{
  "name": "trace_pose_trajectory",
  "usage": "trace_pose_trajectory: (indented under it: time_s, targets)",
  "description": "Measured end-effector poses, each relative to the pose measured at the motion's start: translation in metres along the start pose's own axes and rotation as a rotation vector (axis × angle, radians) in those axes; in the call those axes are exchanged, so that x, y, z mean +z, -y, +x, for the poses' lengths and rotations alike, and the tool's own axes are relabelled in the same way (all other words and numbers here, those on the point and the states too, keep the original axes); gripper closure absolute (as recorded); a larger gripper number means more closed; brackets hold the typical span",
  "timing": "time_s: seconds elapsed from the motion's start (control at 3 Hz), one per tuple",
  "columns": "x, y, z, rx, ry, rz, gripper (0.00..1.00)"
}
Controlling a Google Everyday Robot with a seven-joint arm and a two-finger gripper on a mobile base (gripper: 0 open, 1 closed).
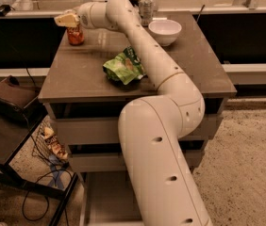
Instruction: Place coke can into bottom drawer
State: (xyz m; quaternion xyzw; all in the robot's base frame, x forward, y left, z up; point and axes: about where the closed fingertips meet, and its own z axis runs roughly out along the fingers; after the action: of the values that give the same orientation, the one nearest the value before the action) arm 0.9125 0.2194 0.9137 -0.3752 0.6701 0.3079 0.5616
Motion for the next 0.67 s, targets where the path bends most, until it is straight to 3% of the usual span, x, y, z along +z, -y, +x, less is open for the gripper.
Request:
trace_pose_trajectory:
  time_s: [0.33, 0.67]
  targets:
    - [0.0032, -0.0027, 0.0014, 0.001, -0.002, -0.005, 0.61]
    - [0.0068, -0.0055, 0.0036, 0.002, -0.004, -0.010, 0.93]
